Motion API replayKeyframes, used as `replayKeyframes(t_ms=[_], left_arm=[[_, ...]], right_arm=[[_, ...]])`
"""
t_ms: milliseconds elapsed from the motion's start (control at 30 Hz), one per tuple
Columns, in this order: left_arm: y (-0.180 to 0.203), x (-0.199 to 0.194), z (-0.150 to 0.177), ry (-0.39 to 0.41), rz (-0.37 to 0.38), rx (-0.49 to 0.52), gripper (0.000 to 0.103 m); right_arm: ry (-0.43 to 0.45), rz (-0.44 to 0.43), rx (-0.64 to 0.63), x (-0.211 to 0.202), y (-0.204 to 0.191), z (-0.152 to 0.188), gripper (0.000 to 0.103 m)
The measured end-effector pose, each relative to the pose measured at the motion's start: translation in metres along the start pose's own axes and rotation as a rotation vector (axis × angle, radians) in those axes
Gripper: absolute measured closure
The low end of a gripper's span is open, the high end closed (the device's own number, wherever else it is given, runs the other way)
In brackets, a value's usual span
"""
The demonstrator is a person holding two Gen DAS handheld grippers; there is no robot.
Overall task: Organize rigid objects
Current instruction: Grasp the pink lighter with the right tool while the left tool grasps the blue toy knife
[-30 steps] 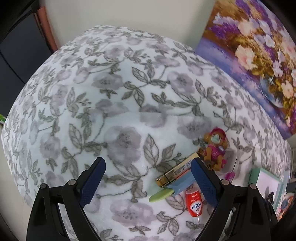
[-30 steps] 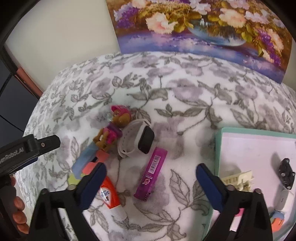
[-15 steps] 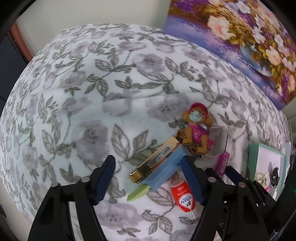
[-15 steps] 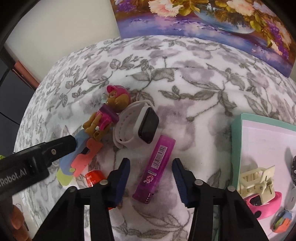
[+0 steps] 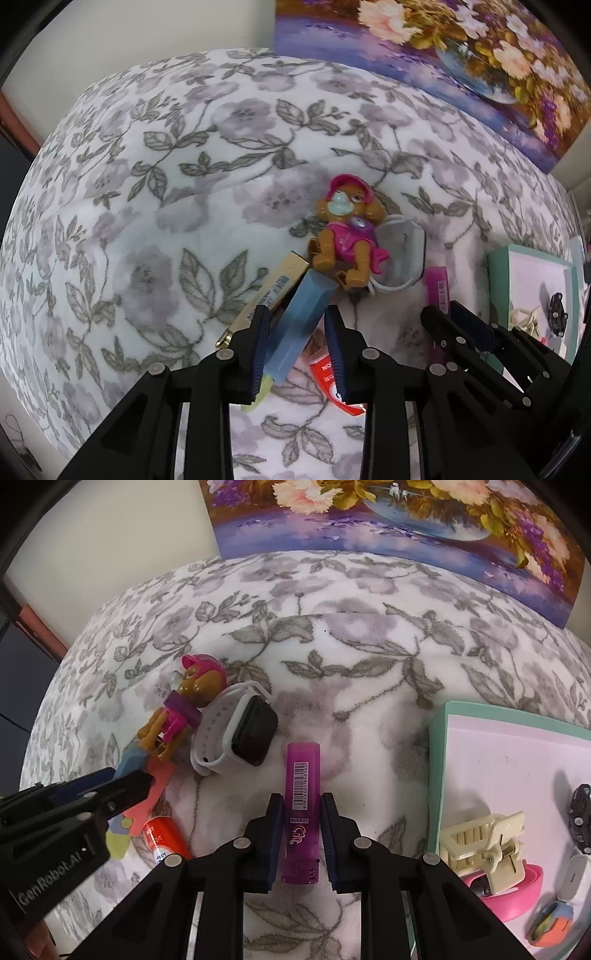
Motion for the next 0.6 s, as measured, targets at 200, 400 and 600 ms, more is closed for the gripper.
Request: replayKeyframes(t_ms=[200, 400, 600], left_arm=[[0.007, 0.014, 0.004, -0.031, -0.029, 0.016, 0.075], [0.005, 0.021, 0.006, -0.035, -0.023, -0.016, 0.076], [0.01, 0.024, 0.01, -0.031, -0.038, -0.034, 0.076]], right_arm=[[0.016, 0.034, -0.044, 0.0, -0.005, 0.001, 0.08], [0.029, 0.031, -0.049, -0.001, -0.006, 0.001, 0.08], [0.048, 0.052, -0.082, -0.001, -0.01, 0.003, 0.08]])
Point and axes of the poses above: each gripper's, at about its wrist camera, not at the fingertips, and x roughly the way its jaws point, y to its right, z to its underside, the point moved 4 cm from there along x, roughly the way its jaws point, and after that the axes turned 11 degrees about x, right-handed, at the moved point
